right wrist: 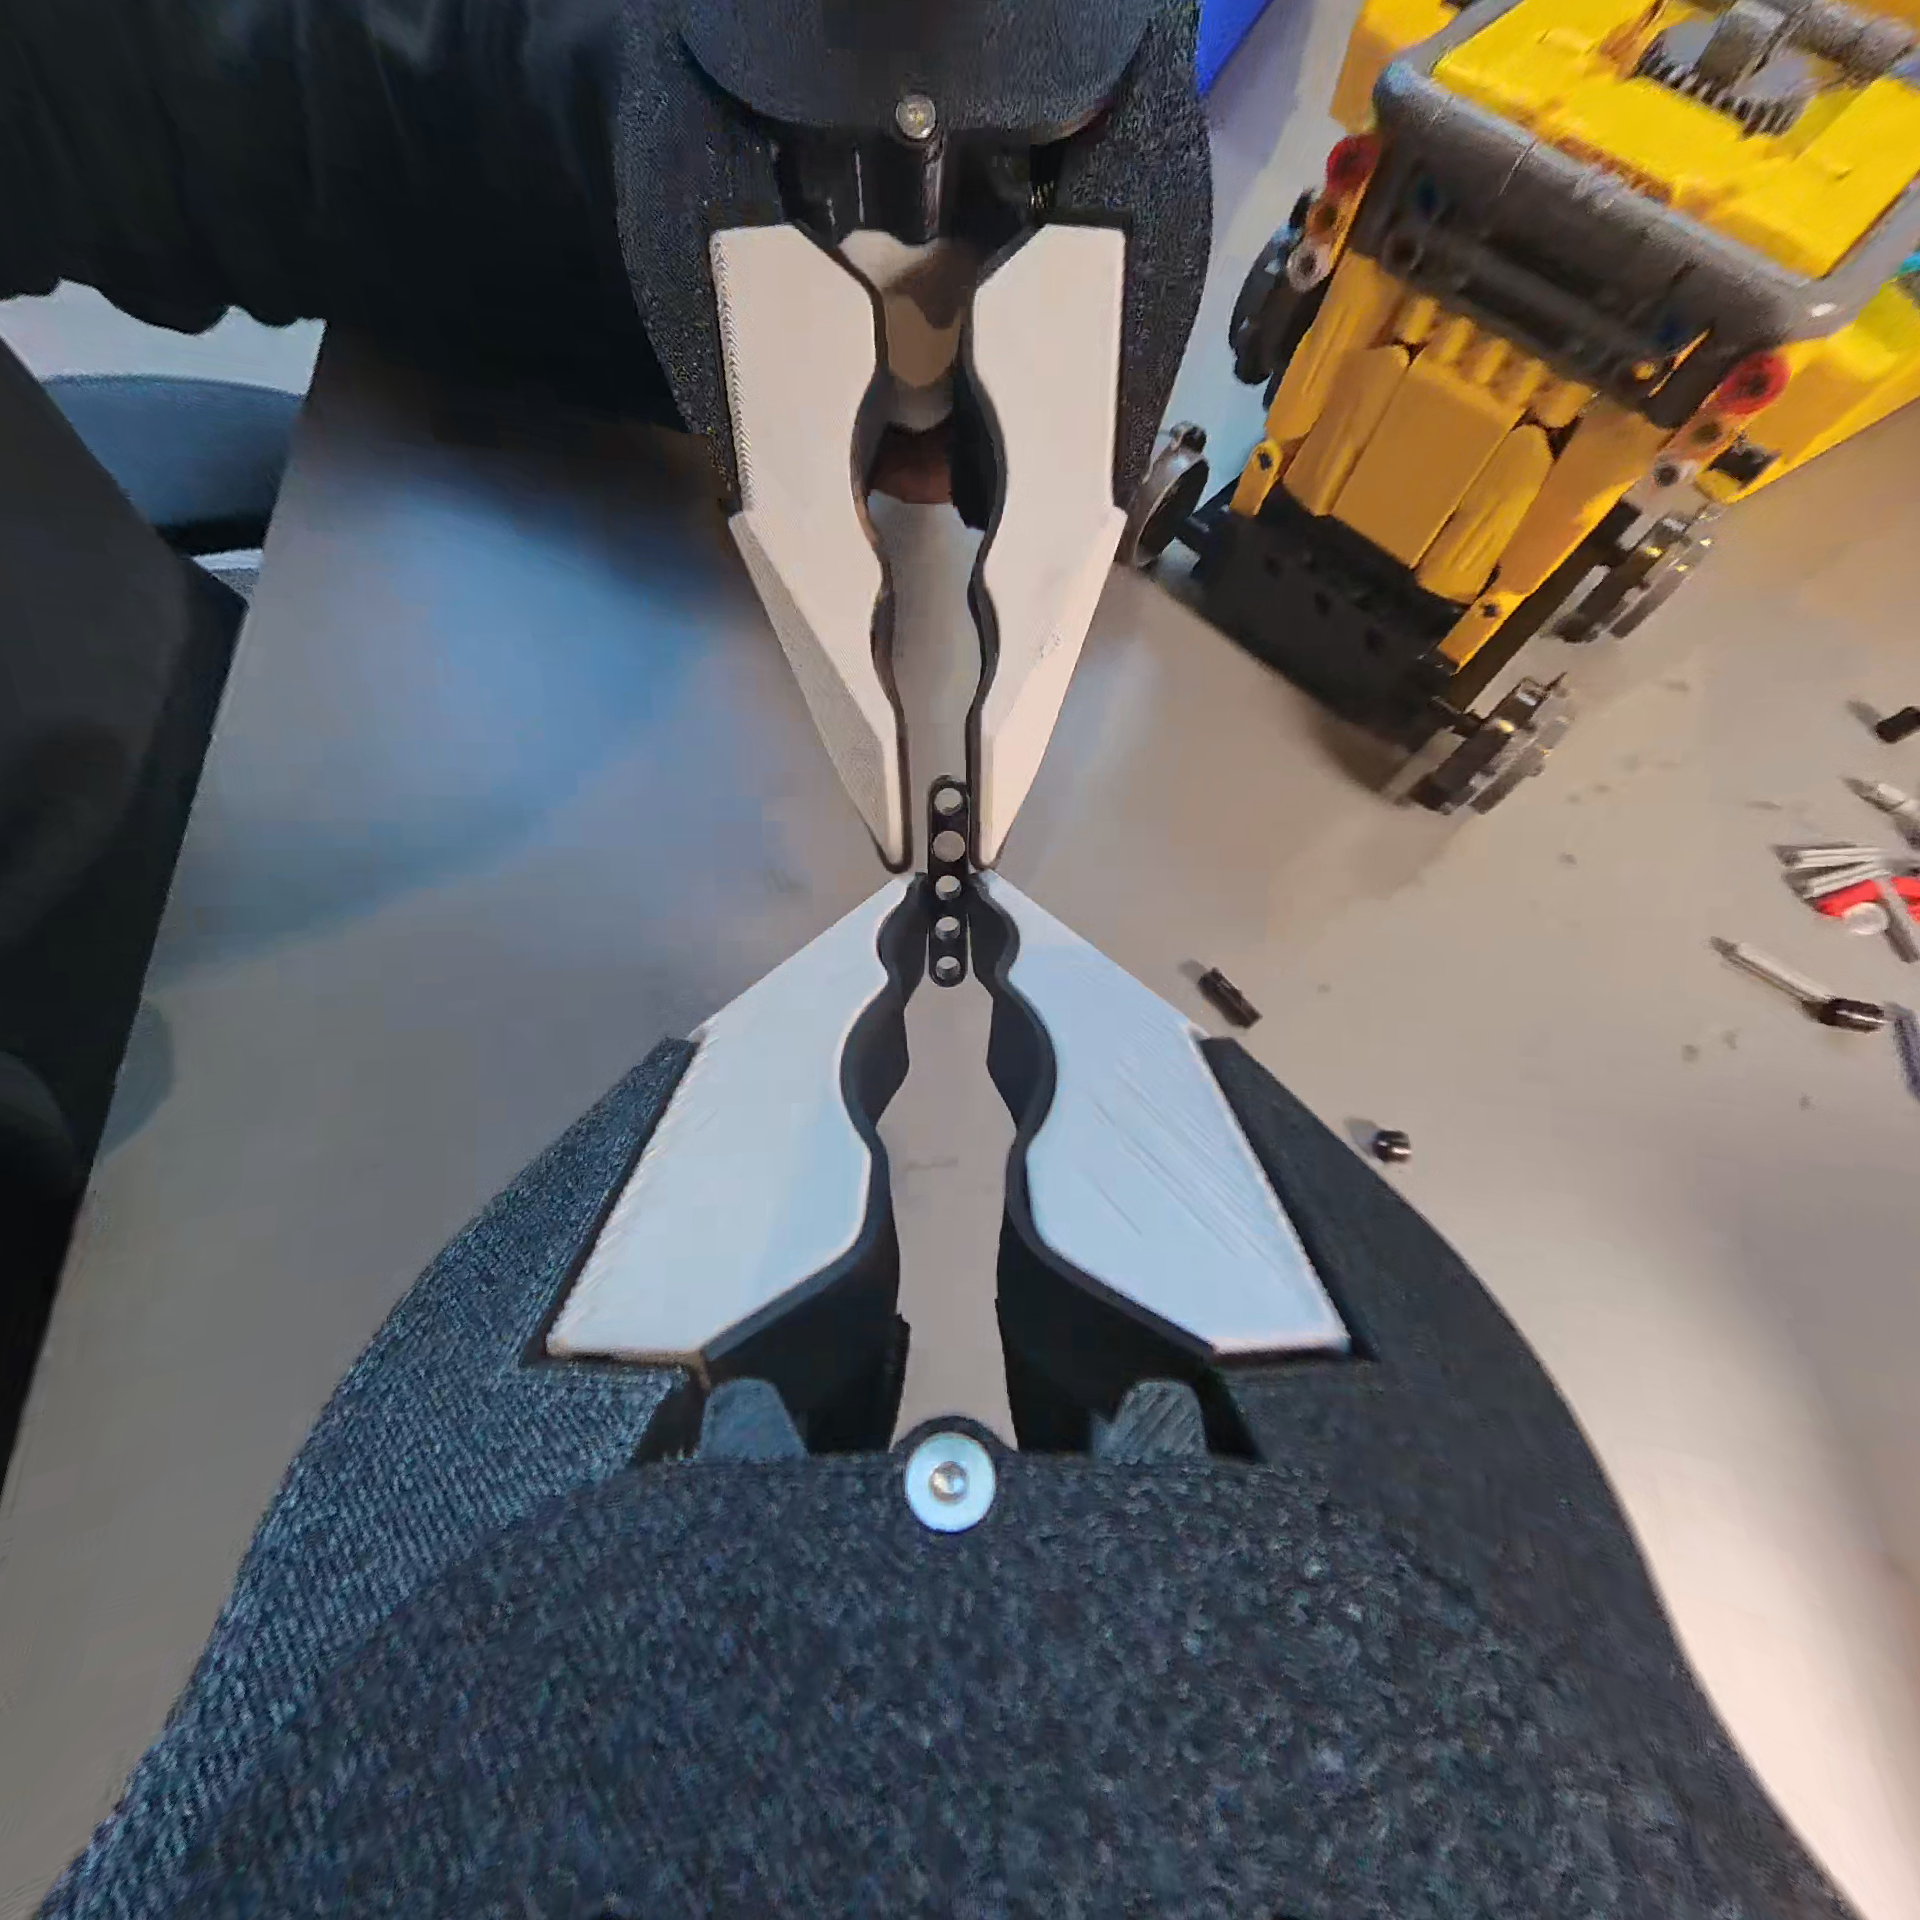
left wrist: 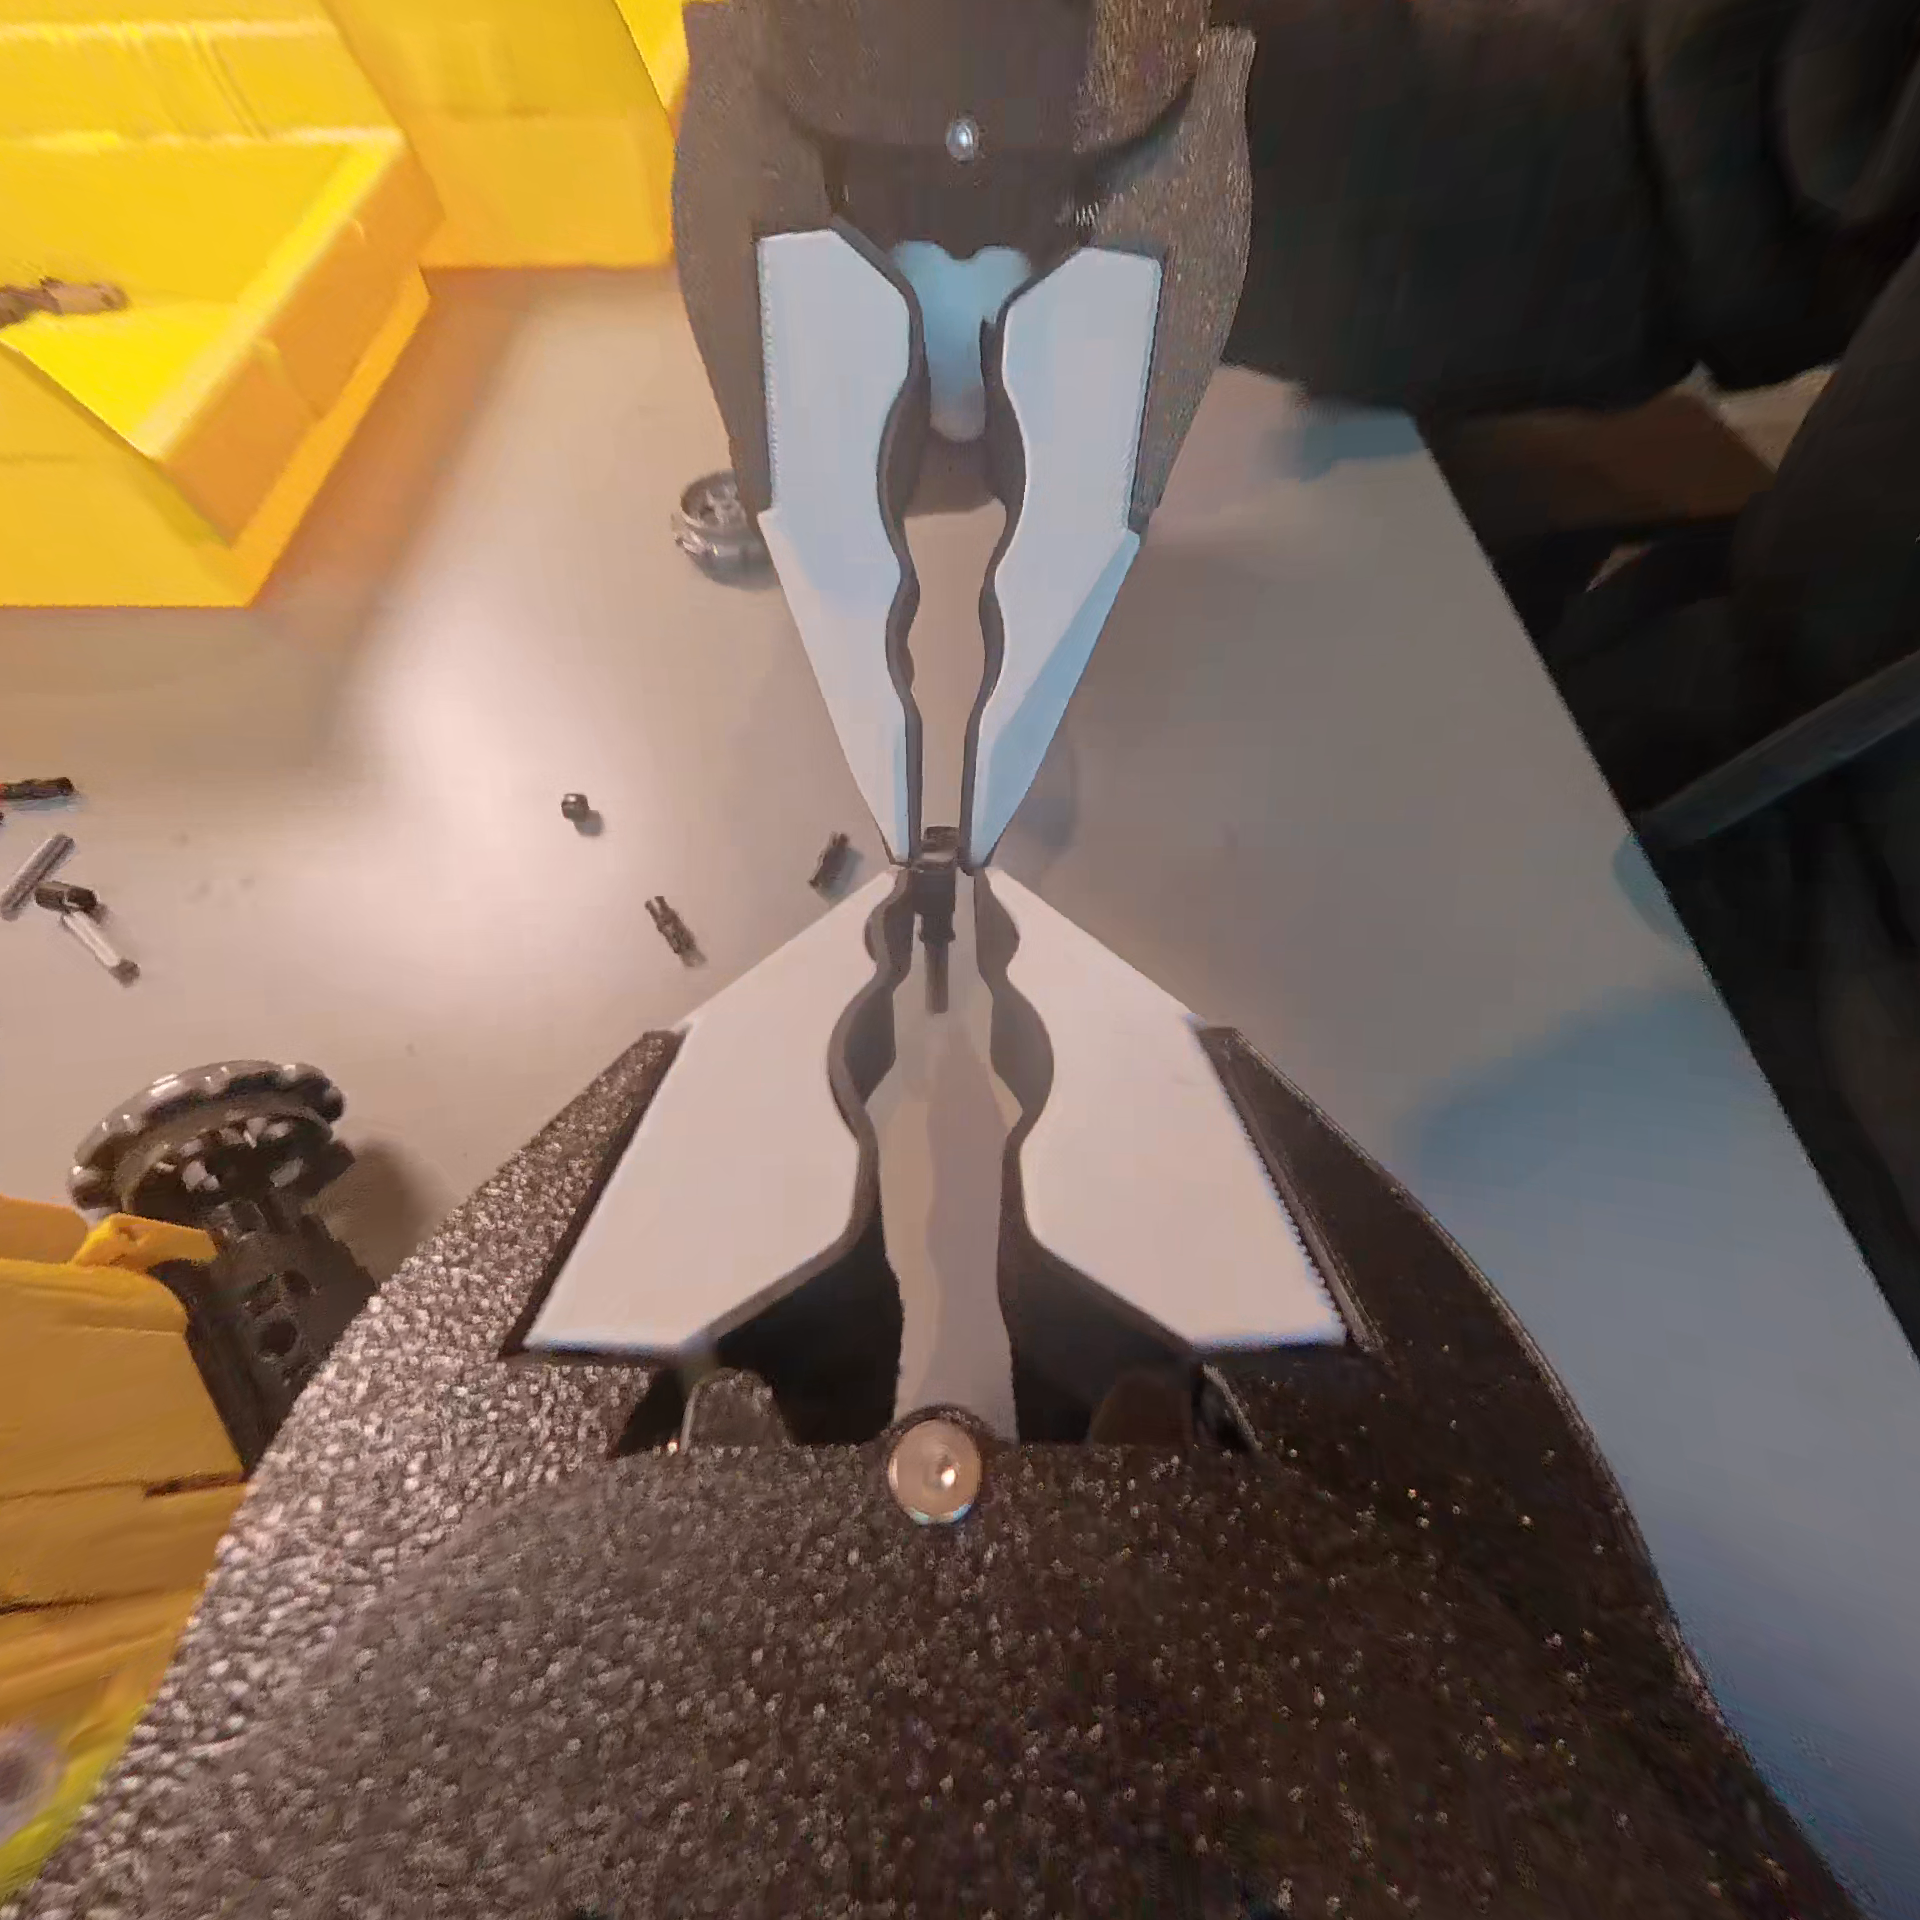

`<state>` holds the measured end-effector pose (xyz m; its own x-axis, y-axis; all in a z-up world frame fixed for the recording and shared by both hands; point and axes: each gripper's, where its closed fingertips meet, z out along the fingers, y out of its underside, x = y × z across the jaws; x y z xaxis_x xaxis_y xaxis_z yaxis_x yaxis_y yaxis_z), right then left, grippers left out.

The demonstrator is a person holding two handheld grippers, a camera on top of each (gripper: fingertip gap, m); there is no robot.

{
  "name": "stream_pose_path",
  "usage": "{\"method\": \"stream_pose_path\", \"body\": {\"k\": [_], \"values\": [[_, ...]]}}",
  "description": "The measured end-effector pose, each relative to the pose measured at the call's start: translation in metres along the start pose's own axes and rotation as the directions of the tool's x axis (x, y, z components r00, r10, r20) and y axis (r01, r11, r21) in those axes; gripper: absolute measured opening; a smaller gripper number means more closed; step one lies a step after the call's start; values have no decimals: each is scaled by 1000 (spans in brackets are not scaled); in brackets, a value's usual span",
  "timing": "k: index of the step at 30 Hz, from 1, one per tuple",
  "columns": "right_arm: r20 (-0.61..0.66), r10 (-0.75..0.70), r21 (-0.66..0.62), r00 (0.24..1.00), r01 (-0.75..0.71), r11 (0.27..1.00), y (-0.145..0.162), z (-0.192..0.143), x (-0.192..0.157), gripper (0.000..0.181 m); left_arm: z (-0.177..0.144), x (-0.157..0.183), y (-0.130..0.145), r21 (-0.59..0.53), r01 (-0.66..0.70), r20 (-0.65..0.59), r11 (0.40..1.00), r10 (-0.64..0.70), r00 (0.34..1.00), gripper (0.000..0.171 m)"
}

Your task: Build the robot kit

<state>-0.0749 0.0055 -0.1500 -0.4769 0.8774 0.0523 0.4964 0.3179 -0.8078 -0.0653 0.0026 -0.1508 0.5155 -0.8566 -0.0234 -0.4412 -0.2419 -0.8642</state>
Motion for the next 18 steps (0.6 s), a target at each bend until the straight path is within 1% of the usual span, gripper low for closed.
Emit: {"method": "stream_pose_path", "body": {"k": [1, 4, 7, 9, 12, 14, 18], "values": [[-1, 0, -14, 1000, 0, 1000, 4, 3, 0, 7, 2, -1, 6, -37, -11, 8, 999, 11, 1000, 6], [18, 5, -42, 1000, -5, 999, 13, 8, -4, 8, 7, 3, 17, -101, -23, -6, 995, 23, 1000, 5], [8, 16, -43, 1000, -16, 999, 16, 1, 1, 16, 11, 2, 28, -166, -35, -2, 985, 35, 999, 5], [-39, 36, -57, 999, -38, 998, 22, -8, 14, 15, 12, 3, 28, -170, -35, -2, 985, 36, 999, 5], [-104, 73, -112, 992, -85, 990, 40, -14, 31, 15, 13, 2, 32, -187, -32, -2, 982, 32, 999, 5], [-108, 91, -140, 990, -105, 985, 48, -12, 32, 15, 14, 2, 34, -196, -35, -1, 980, 35, 999, 6], [-114, 79, -176, 990, -99, 979, 51, -6, 32, 13, 14, 2, 34, -193, -32, 1, 981, 33, 999, 7]]}}
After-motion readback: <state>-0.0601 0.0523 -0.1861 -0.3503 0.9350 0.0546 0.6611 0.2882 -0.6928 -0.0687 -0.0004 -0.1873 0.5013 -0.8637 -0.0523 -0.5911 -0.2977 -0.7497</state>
